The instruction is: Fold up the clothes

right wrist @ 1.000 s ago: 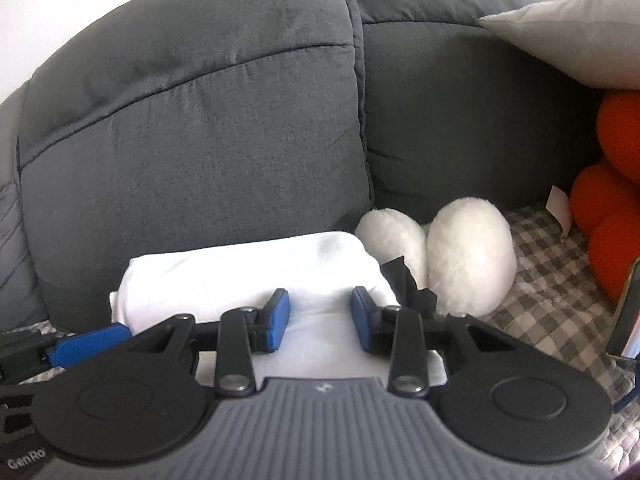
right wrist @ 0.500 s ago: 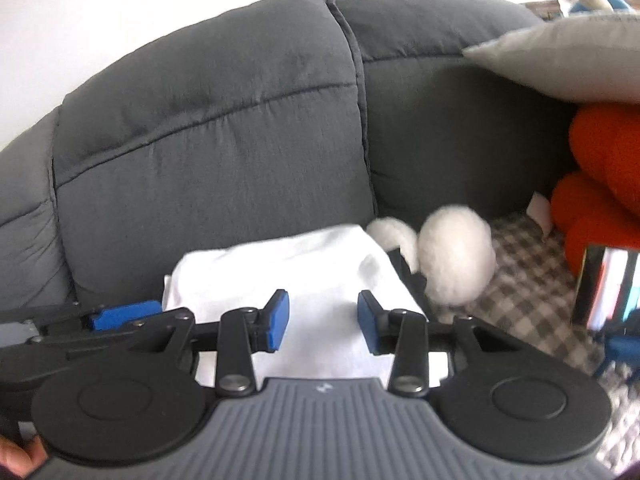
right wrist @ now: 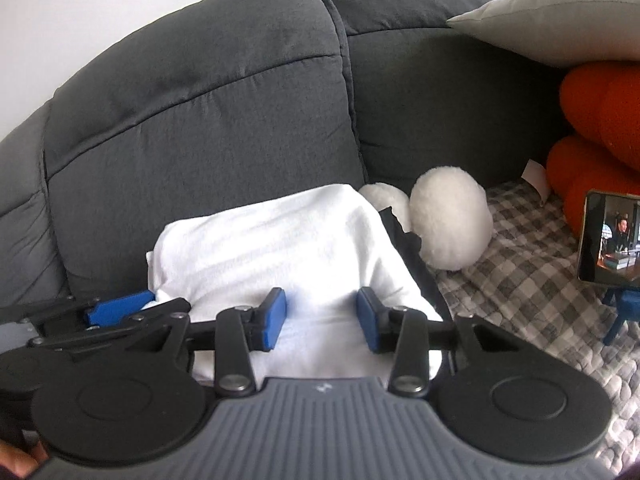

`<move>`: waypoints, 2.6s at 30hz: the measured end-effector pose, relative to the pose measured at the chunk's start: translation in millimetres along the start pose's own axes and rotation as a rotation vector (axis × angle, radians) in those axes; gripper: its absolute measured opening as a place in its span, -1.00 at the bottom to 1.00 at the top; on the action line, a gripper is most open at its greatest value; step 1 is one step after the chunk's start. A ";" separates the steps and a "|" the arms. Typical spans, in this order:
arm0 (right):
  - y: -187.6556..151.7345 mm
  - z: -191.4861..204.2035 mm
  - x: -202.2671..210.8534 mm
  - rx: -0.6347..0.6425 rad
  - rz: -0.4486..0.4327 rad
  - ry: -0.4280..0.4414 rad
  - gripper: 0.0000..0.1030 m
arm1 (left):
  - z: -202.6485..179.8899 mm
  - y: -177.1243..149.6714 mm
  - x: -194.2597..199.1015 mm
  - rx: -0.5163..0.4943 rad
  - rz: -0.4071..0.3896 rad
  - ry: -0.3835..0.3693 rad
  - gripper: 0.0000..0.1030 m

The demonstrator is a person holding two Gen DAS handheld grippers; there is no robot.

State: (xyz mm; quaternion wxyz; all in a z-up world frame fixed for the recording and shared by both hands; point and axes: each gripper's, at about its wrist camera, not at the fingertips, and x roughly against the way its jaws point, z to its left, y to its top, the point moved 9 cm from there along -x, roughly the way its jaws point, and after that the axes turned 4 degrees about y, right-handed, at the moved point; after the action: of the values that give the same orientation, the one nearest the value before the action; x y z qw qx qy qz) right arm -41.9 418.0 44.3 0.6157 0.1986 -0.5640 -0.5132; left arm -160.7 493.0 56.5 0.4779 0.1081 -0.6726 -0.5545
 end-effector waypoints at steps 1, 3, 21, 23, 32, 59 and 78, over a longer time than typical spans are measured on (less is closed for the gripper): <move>-2.1 1.0 3.7 0.000 0.007 -0.001 -0.17 | 1.1 2.5 2.0 0.006 0.005 -0.005 -0.32; -6.2 2.9 11.2 -0.001 0.021 -0.004 -0.05 | 5.1 7.6 10.9 0.016 0.007 0.003 -0.27; -55.2 17.3 81.6 -0.030 0.167 -0.013 0.67 | -3.6 -53.0 97.1 0.045 0.132 0.118 0.32; -63.9 17.2 89.0 -0.028 0.180 -0.016 0.98 | -9.9 -66.8 103.2 0.020 0.155 0.149 0.40; -78.0 15.5 114.8 -0.046 0.143 -0.016 1.00 | -19.0 -88.4 132.7 -0.015 0.160 0.268 0.67; -72.9 11.5 123.7 -0.055 0.119 -0.016 1.00 | -35.7 -75.2 146.3 -0.057 0.117 0.339 0.86; -69.0 14.8 123.4 0.072 0.071 -0.132 1.00 | -33.4 -85.5 140.3 -0.037 0.118 0.352 0.92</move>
State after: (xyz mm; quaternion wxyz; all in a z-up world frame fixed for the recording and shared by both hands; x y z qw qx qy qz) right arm -103.4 290.1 52.3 0.5875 0.1659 -0.6282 -0.4825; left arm -241.0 345.8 54.9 0.6218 0.1552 -0.5733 -0.5105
